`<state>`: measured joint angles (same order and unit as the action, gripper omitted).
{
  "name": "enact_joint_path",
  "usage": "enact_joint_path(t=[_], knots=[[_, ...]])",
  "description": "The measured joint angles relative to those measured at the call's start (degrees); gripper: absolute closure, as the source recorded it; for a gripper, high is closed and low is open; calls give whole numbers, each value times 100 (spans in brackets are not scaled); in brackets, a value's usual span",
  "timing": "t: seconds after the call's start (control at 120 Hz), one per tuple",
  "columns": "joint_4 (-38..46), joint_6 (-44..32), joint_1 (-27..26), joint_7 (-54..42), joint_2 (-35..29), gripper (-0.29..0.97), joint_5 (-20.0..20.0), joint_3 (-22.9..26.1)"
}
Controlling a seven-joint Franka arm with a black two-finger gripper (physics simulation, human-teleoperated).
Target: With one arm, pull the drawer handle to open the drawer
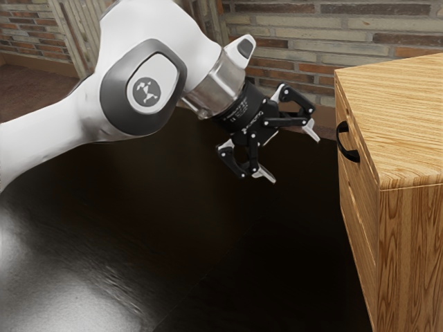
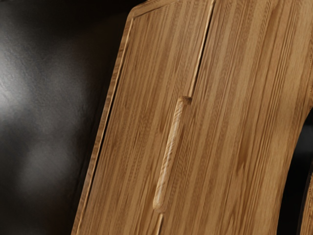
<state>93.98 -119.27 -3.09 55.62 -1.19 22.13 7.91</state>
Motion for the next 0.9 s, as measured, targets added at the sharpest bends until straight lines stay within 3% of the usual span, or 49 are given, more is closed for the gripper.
enact_joint_path(t=[0.467, 0.767, 0.9], knots=[[23, -862, 136, -246, 354, 0, 143, -4], [44, -1211, -376, -431, 433, 0, 388, -21], [124, -1263, -349, -476, 415, 0, 448, -41]])
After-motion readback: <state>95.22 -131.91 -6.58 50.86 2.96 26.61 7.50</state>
